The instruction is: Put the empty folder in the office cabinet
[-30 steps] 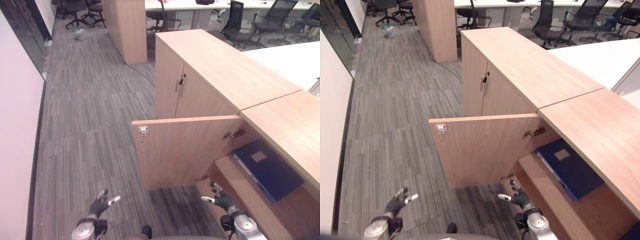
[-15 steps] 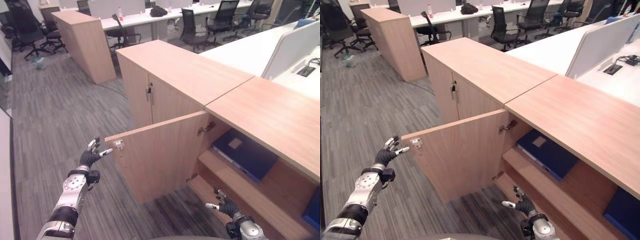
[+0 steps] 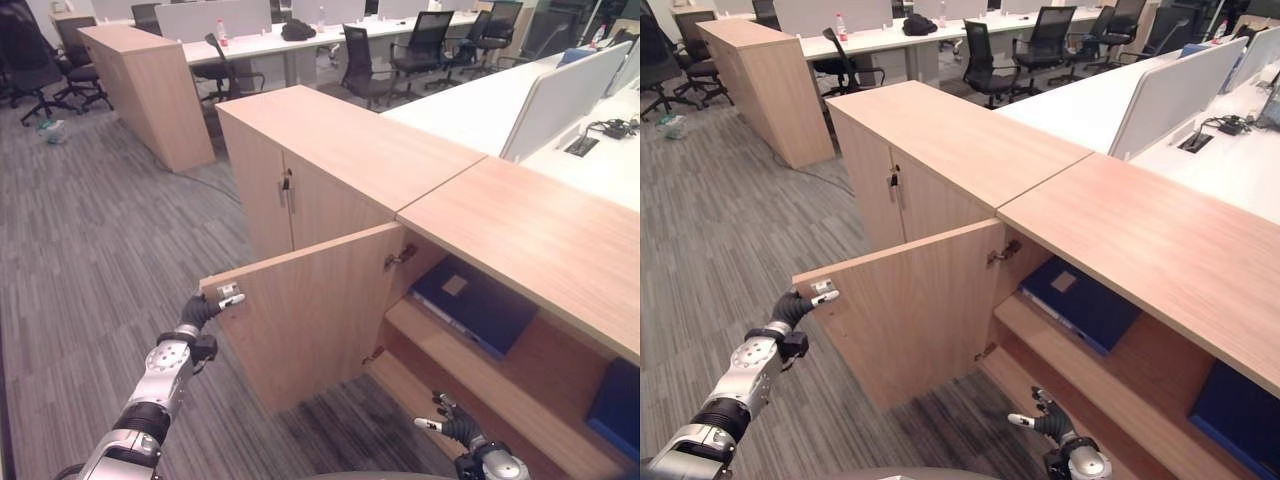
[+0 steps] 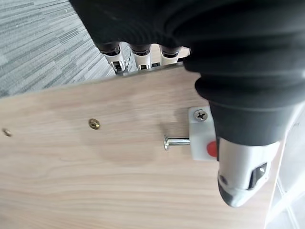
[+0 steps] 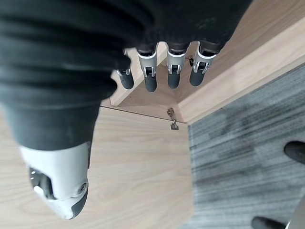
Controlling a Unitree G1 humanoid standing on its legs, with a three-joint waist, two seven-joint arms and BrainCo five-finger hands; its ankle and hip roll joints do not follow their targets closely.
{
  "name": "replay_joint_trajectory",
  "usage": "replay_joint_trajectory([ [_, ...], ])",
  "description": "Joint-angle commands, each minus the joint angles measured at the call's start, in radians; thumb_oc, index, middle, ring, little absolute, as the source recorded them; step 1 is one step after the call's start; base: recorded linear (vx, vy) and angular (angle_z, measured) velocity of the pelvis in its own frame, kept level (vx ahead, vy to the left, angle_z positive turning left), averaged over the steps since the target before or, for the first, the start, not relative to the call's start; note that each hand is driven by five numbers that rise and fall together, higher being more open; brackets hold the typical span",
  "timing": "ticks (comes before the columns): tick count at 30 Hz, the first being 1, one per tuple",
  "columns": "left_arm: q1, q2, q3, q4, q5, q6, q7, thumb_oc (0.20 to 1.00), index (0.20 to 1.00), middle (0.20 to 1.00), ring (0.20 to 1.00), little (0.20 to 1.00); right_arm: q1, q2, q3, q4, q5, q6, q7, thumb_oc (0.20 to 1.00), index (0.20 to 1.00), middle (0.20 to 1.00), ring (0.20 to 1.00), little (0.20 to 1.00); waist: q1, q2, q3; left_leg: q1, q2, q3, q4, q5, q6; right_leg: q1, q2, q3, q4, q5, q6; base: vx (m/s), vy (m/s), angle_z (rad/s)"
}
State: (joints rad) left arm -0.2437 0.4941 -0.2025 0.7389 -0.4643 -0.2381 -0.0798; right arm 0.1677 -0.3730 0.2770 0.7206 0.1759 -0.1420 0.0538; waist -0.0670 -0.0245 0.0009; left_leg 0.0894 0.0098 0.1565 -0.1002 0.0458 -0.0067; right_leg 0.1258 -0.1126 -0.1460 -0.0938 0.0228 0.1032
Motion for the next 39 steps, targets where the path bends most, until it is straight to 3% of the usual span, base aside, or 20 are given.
replay_joint_trajectory([
  [1, -0.133, -0.049, -0.024, -0.032, -0.004, -0.044, -0.029, 1.0, 1.0, 1.0, 1.0, 1.0, -0.072, 0.011, 0.017, 0.029, 0.013, -0.023, -0.017, 1.0, 1.0, 1.0, 1.0, 1.0, 0.005, -0.003, 0.019, 0.059, 0.058, -0.037, 0.013, -0.087, -0.063, -0.018, -0.08, -0.022, 0.054, 0.018, 0.096, 0.0, 0.0, 0.0],
  [9, 0.04, -0.099, -0.066, -0.206, -0.01, -0.025, -0.1, 1.0, 1.0, 1.0, 1.0, 1.0, -0.073, 0.027, -0.016, 0.043, 0.006, -0.012, -0.021, 1.0, 1.0, 1.0, 1.0, 1.0, 0.034, -0.009, 0.033, 0.052, 0.051, -0.055, 0.013, -0.089, -0.054, -0.018, -0.084, -0.036, 0.064, 0.014, 0.095, 0.0, 0.012, 0.01],
  [14, 0.174, -0.067, -0.075, -0.311, -0.018, -0.005, -0.177, 1.0, 1.0, 1.0, 1.0, 1.0, -0.064, 0.032, -0.041, 0.038, 0.005, -0.012, -0.016, 1.0, 1.0, 1.0, 1.0, 1.0, 0.056, -0.008, 0.041, 0.043, 0.043, -0.066, 0.013, -0.089, -0.048, -0.019, -0.092, -0.048, 0.071, 0.014, 0.097, -0.02, 0.037, 0.06],
  [21, 0.377, 0.055, -0.1, -0.465, 0.015, 0.014, -0.306, 1.0, 1.0, 1.0, 1.0, 1.0, -0.043, 0.053, -0.093, 0.045, 0.04, -0.015, -0.002, 1.0, 1.0, 1.0, 1.0, 1.0, 0.085, 0.005, 0.057, 0.029, 0.023, -0.089, 0.013, -0.089, -0.034, -0.034, -0.111, -0.067, 0.095, 0.016, 0.105, -0.03, 0.041, 0.06],
  [30, 0.455, 0.173, -0.097, -0.585, -0.027, 0.039, -0.407, 1.0, 1.0, 1.0, 1.0, 1.0, -0.031, 0.063, -0.114, 0.083, 0.058, -0.012, 0.0, 1.0, 1.0, 1.0, 1.0, 1.0, 0.089, 0.022, 0.066, 0.02, -0.002, -0.089, 0.013, -0.093, -0.024, -0.049, -0.141, -0.076, 0.101, 0.035, 0.121, -0.03, 0.044, 0.03],
  [36, 0.426, 0.169, -0.087, -0.583, -0.029, 0.026, -0.386, 1.0, 1.0, 1.0, 1.0, 1.0, -0.051, 0.072, -0.137, 0.096, 0.081, -0.006, -0.018, 1.0, 1.0, 1.0, 1.0, 1.0, 0.074, 0.042, 0.098, 0.009, -0.019, -0.061, 0.013, -0.093, -0.017, -0.1, -0.166, -0.053, 0.132, 0.061, 0.136, -0.1, 0.05, -0.08],
  [39, 0.395, 0.156, -0.101, -0.571, -0.017, 0.018, -0.36, 1.0, 1.0, 1.0, 1.0, 1.0, -0.087, 0.063, -0.148, 0.096, 0.082, 0.001, -0.041, 1.0, 1.0, 1.0, 1.0, 1.0, 0.065, 0.067, 0.13, 0.001, -0.022, -0.024, 0.013, -0.088, -0.013, -0.152, -0.184, -0.042, 0.177, 0.085, 0.144, -0.17, 0.058, -0.29],
])
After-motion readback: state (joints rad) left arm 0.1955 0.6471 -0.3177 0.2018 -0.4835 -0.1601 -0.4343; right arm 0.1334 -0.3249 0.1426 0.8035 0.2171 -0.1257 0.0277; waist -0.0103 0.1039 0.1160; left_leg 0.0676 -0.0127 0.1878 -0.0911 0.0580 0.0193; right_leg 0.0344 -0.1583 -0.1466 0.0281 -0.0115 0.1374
